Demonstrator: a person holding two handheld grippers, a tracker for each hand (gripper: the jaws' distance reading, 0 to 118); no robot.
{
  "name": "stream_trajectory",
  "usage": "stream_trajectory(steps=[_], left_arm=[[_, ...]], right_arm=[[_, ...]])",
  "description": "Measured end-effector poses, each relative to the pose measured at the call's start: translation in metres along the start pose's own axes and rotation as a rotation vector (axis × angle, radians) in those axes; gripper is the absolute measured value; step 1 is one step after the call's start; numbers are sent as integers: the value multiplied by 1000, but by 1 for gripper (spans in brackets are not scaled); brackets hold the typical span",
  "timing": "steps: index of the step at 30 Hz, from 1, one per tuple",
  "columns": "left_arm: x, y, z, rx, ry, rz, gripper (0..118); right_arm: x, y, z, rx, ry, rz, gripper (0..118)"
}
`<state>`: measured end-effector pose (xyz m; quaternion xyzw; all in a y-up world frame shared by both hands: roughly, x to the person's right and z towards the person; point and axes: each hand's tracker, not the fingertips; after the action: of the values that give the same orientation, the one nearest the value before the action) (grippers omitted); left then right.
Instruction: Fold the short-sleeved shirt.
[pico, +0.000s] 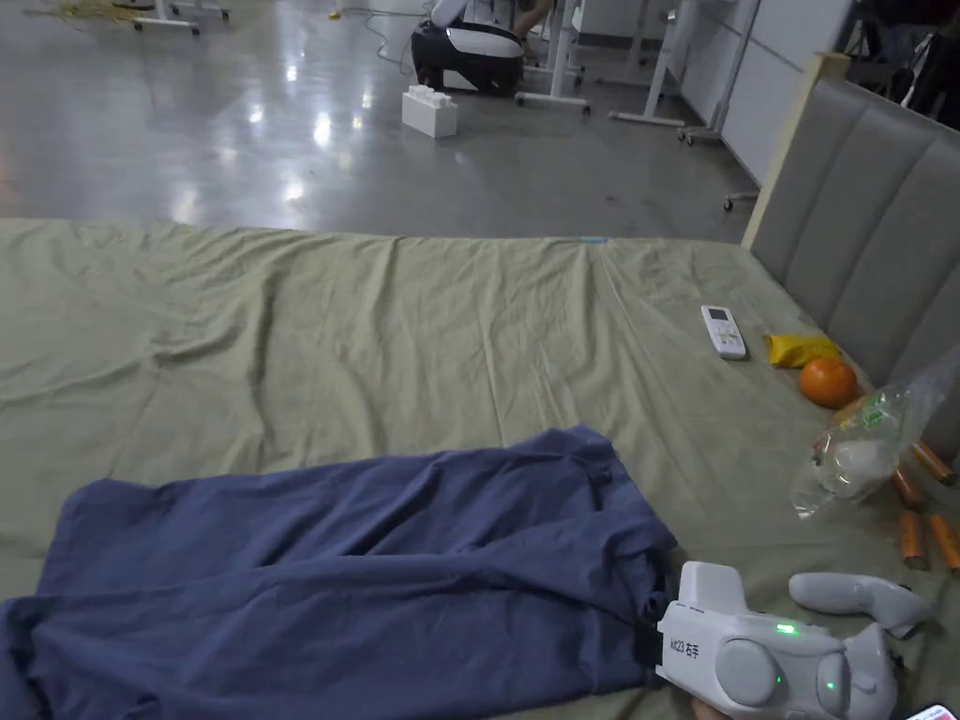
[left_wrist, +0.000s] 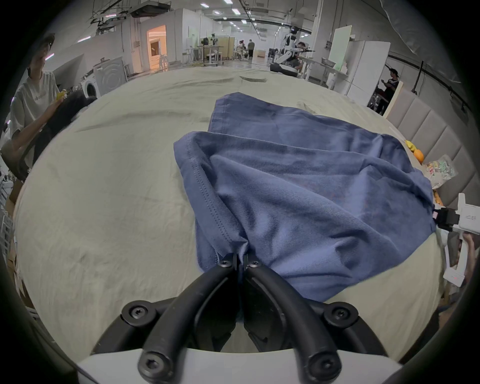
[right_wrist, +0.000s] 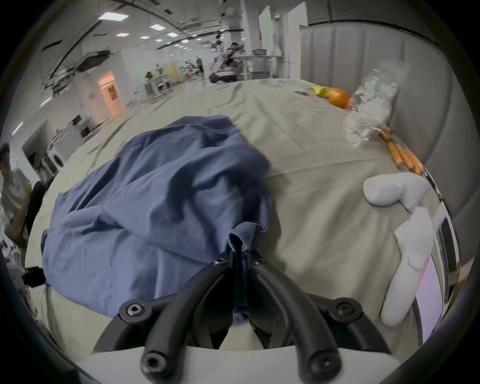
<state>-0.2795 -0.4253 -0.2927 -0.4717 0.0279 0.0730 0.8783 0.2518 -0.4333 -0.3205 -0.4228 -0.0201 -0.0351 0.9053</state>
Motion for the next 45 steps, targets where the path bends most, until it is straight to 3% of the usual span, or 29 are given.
stream_trajectory(steps=[1,3,4,7,10,12,18,23,27,28,29,31,32,35,39,42,45], left_arm=[[-6,3,3,-22,-55,40,4],[-31,11,13,-43,-133,240,4],[-35,11,21,-10,-130,254,4],[-23,10,56,87,-75,91,4],[-37,7,79,152,-153,155,4],[-46,2,100,193,-153,189,4],[-54,-54,152,179,-144,92,4],[-73,-95,150,136,-162,125,4],[-58,-106,141,118,-134,132,4],[-58,-108,137,118,-129,150,8],[-63,-106,133,110,-130,172,24],[-68,-102,135,99,-129,189,73],[-65,-101,146,146,-105,171,77],[-66,-100,190,307,-75,111,77],[-28,-99,274,571,-49,-46,77],[0,-95,351,781,-160,-35,77],[32,-100,406,953,-141,-36,77]], right_arm=[[-1,2,0,-13,16,28,8],[5,5,10,-18,4,16,8],[12,4,13,6,-11,-5,8],[24,6,52,90,-98,1,8],[41,6,88,99,-54,-102,7],[48,-4,109,115,-71,-105,7],[60,-72,175,150,-32,-174,7],[59,-130,172,41,-22,-108,7],[58,-149,157,11,-30,-131,8],[58,-150,159,11,-30,-133,12],[59,-151,154,-8,-27,-126,26],[62,-154,153,-36,-44,-99,79],[67,-156,156,-11,-30,-81,84],[71,-143,180,106,61,-85,83],[47,-104,242,285,70,-10,83],[24,-86,290,479,161,4,83],[-2,-85,335,662,206,62,83]])
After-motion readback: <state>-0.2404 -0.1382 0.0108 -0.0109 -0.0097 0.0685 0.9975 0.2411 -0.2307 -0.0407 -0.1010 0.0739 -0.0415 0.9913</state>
